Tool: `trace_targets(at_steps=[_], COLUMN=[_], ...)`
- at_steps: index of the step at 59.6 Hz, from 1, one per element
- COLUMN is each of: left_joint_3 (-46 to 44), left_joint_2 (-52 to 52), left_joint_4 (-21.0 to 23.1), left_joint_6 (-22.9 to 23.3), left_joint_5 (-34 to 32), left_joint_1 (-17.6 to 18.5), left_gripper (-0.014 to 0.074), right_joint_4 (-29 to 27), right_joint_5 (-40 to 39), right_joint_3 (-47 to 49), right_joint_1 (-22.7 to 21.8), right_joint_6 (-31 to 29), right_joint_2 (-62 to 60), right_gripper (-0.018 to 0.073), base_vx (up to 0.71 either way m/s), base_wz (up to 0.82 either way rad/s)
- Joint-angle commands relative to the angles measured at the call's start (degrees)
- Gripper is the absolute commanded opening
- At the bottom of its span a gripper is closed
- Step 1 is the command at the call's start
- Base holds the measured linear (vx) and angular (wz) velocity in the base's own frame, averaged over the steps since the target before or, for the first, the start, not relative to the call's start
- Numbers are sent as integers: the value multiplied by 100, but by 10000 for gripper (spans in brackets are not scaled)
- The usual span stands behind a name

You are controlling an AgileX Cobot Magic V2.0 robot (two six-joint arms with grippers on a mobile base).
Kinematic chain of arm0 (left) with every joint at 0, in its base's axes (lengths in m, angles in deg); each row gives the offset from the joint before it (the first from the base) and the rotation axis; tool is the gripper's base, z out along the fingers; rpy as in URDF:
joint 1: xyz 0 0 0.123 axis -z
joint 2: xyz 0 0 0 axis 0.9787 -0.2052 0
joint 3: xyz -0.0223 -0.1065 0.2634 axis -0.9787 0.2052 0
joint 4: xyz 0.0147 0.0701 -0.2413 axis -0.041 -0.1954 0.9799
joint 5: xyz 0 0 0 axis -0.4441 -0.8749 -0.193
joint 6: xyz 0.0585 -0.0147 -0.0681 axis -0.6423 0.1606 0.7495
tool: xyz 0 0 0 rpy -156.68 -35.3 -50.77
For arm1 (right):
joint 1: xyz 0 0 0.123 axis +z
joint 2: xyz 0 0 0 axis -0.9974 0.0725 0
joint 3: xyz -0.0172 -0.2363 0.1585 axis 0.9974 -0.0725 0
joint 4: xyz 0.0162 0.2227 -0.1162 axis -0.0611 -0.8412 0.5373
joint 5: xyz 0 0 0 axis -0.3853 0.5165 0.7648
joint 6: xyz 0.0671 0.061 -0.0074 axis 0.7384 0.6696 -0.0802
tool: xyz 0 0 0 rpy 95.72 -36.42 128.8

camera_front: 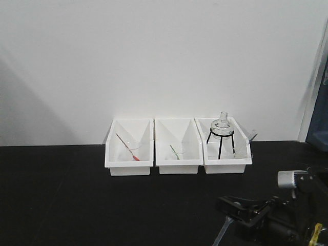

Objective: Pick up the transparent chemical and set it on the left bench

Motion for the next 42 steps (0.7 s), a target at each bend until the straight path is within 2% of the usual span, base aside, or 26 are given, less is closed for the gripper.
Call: trace_targets(at_steps=[1, 9, 16, 21, 26, 42], left_joint_3=[93, 93, 93, 93, 93, 93], left_joint_2=[110, 110, 110, 110, 110, 110], left_joint_4=[4, 4, 4, 4, 4, 4], left_joint_6=[45, 45, 45, 45, 45, 45], left_joint_5=[-449, -449, -449, -449, -449, -449], left_joint_1=[10, 10, 10, 10, 10, 10], left_gripper=[-4, -4, -4, -4, -4, -4], right_joint_4=[-231, -681, -942, -952, -960, -1101], right_joint_5=[-100, 372, 309, 174, 49, 62], right_joint_3=[173, 173, 173, 173, 173, 173], right_joint_1=[306, 534, 534, 534, 534, 534], right_joint_6=[-399, -774, -1233, -1462, -1586, -1586], right_joint_2=[-46, 77, 219, 286, 313, 313], right_gripper=[-1, -1, 13, 59, 140, 509], base_vx=[0, 0, 0, 0, 0, 0], base_wz=[0, 0, 0, 0, 0, 0])
